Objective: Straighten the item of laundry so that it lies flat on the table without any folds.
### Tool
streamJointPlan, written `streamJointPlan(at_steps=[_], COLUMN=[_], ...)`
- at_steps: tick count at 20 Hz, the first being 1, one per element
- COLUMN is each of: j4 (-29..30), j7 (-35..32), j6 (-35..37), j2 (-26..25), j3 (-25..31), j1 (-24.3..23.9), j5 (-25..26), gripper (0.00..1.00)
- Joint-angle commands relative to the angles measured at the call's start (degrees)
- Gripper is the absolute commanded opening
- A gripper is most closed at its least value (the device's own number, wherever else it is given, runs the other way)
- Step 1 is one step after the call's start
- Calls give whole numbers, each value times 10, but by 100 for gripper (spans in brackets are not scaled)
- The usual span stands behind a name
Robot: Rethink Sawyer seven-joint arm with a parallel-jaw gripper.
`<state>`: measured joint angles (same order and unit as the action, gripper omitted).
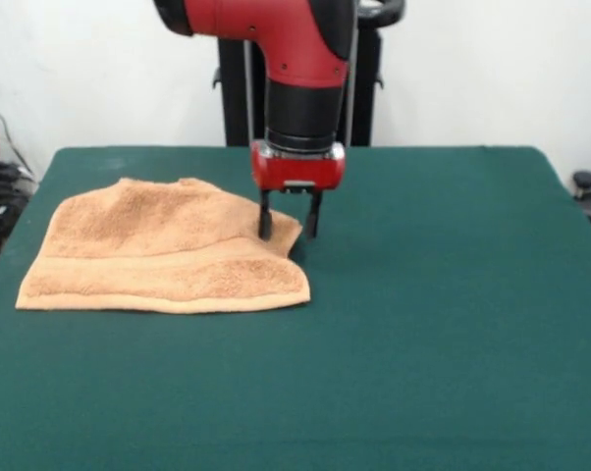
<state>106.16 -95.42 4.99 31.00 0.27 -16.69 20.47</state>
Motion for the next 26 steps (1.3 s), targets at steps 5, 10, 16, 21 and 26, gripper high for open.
streamJointPlan(at_steps=[5,10,16,21,26], j4=[35,34,0,-47,-79], j7=[-10,-3,-22,-44,-57], j6=[210,182,92,40,27], j2=[91,72,7,-52,-98], j3=[167,186,158,99,46], j1=[-66,-87,-72,-28,14], j5=[-83,-67,-16,19,40], gripper=[100,100,100,100,100])
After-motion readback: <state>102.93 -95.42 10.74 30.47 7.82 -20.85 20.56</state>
